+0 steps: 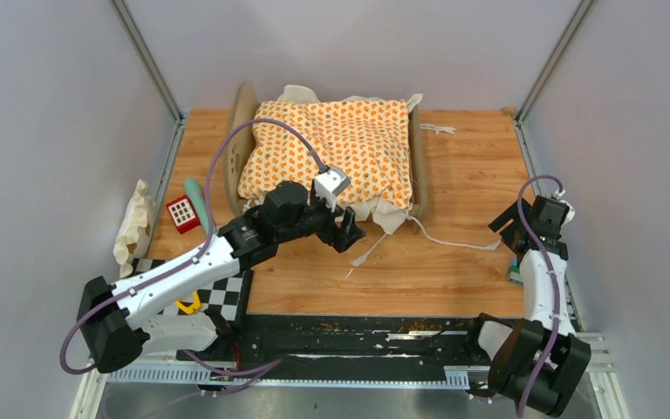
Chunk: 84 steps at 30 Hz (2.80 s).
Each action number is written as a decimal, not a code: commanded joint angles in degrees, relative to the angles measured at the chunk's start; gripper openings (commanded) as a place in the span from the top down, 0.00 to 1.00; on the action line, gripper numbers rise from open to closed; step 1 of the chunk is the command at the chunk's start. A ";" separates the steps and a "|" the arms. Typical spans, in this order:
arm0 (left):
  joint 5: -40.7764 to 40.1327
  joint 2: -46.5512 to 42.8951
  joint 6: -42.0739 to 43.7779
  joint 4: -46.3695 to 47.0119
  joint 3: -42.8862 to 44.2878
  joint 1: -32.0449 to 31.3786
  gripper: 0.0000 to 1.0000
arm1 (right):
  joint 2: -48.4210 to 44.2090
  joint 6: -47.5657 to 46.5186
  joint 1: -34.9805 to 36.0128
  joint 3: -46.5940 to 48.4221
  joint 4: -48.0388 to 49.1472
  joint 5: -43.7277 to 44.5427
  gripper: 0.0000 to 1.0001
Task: Set up the pet bed
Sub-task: Adjust the bed frame at the center of the board.
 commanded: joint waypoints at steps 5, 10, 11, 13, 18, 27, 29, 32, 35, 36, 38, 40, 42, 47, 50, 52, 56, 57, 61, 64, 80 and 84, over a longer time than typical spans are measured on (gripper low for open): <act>-11.93 2.14 1.94 -2.73 12.68 0.24 0.00 | -8.12 -1.19 -0.07 9.02 -9.19 -13.80 0.24; -15.43 16.75 1.06 -3.91 26.69 -1.47 0.06 | -16.33 -0.17 1.11 15.33 -16.90 -19.74 0.26; -16.53 20.12 1.16 -4.14 30.00 -2.80 0.08 | -17.56 -0.09 1.10 16.60 -18.43 -20.63 0.26; -18.74 27.21 2.21 -6.01 37.35 -4.80 0.13 | -19.83 -0.09 1.05 19.14 -21.77 -21.55 0.26; -24.91 48.60 -0.88 -18.53 63.07 -7.22 0.18 | -23.94 0.00 1.11 22.51 -27.07 -21.75 0.26; -40.12 62.56 -7.38 -24.31 76.42 -8.51 0.16 | -27.18 0.61 1.20 20.84 -28.03 -21.47 0.27; -42.00 64.24 -7.84 -24.74 77.58 -8.48 0.16 | -27.63 0.76 1.12 20.31 -27.98 -21.69 0.27; -42.65 66.09 -8.40 -23.61 78.06 -8.48 0.16 | -28.09 0.79 1.35 19.89 -27.97 -21.96 0.28; -40.54 68.29 -9.01 -20.79 78.94 -8.48 0.19 | -28.48 1.03 1.43 19.03 -27.39 -22.46 0.28; -39.62 69.36 -9.42 -20.17 79.87 -8.48 0.20 | -28.57 1.04 1.42 18.75 -27.36 -22.49 0.29; -37.26 71.41 -10.11 -19.01 82.03 -8.48 0.23 | -28.83 1.10 1.47 18.15 -27.18 -22.47 0.29; -35.45 73.30 -10.97 -18.07 83.99 -8.48 0.26 | -29.09 1.12 1.63 17.67 -27.00 -22.26 0.30; -34.28 74.65 -11.21 -17.32 85.04 -8.47 0.28 | -29.20 1.11 1.81 17.34 -26.79 -22.35 0.30; -32.18 75.94 -10.63 -15.90 83.94 -8.48 0.42 | -29.29 1.03 1.91 16.72 -26.24 -21.77 0.31; -28.95 75.83 -8.98 -15.39 82.51 -8.47 0.67 | -29.38 0.94 2.03 16.54 -26.21 -21.35 0.31; -26.93 74.68 -7.33 -15.91 80.47 -8.48 0.81 | -29.38 0.71 2.08 16.52 -26.22 -21.03 0.31; -21.46 69.43 -5.04 -18.51 73.31 -8.54 0.87 | -28.94 0.60 2.13 16.98 -25.27 -19.88 0.31; -19.42 67.44 -4.42 -18.83 70.47 -8.61 0.89 | -28.59 0.52 2.11 17.23 -25.06 -19.72 0.31; -14.19 56.23 -3.47 -16.77 54.55 -9.47 1.00 | -26.75 -0.27 2.09 18.91 -24.22 -19.13 0.31; -13.25 45.33 -3.39 -12.96 39.77 -11.53 1.00 | -25.46 -1.77 2.07 20.68 -24.40 -17.19 0.31; 1.90 15.44 17.86 -10.32 6.04 -19.71 0.99 | -23.66 -6.27 2.07 20.58 -19.19 -16.77 0.33; -1.84 11.48 30.48 -23.15 6.98 -19.69 0.95 | -22.28 -8.85 2.13 20.71 -17.13 -19.38 0.35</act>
